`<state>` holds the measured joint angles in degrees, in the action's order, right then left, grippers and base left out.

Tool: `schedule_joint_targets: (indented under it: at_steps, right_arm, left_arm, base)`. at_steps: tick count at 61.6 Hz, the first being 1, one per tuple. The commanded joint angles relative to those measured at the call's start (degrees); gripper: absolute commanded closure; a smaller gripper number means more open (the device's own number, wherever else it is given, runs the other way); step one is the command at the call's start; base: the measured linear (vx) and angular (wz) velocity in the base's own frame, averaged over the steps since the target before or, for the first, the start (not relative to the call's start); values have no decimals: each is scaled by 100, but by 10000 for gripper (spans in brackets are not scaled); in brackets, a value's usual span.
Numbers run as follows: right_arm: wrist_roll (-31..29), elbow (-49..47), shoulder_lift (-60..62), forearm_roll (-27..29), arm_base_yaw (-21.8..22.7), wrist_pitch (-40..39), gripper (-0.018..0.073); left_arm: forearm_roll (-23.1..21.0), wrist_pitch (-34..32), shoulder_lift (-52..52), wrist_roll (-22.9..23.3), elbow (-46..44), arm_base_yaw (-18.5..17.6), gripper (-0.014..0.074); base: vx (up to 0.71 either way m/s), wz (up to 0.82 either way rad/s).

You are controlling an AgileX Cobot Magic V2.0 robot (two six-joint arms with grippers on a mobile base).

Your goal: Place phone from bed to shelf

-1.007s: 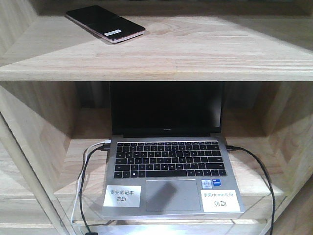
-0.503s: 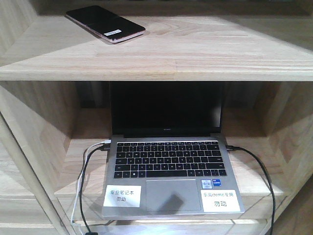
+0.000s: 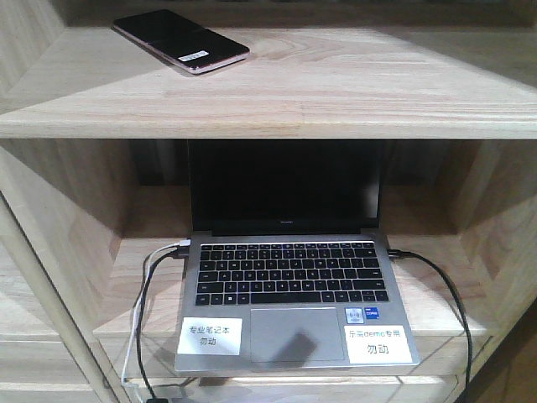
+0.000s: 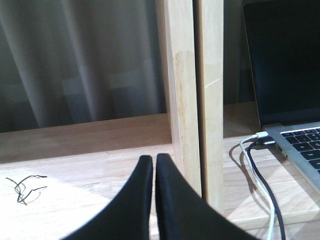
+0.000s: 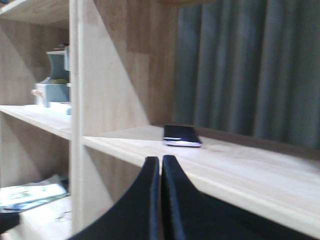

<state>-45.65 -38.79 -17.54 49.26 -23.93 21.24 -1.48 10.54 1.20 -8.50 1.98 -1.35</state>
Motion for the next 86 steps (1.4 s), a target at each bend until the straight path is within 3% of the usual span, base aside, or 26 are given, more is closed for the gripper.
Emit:
schedule_joint_targets:
  at_steps: [1,15,19,37,48,66,86]
  right_arm:
    - [670,-136,-48,-737,25,-469,569]
    - [4152,13,9,-4395,134,-351,569]
    - [4667,281,111,-4776,448,-413,569]
    - [4690,1717,979,-4796,2126,-540,569]
    - [4687,2726,1652,-4796,2770,-537,569]
    - [4687,4059,1886,-4796,2940,-1061,569]
    - [4430,4061,1886,-4848,2940,-1511,569]
  left_arm:
    - [-52,-415,24,33,-132,7,595]
    - [-52,-415,24,33,-132,7,595]
    - [-52,-415,24,33,-132,7,595]
    - [-52,-415,24,33,-132,7,595]
    - [-52,-415,24,33,-132,7,595]
    - [-52,-415,24,33,-132,7,595]
    - [-52,-415,24,33,-132,7,595]
  base:
    - [0,0]
    - [0,0]
    - [0,0]
    - [0,0]
    - [0,0]
    - [0,0]
    - [0,0]
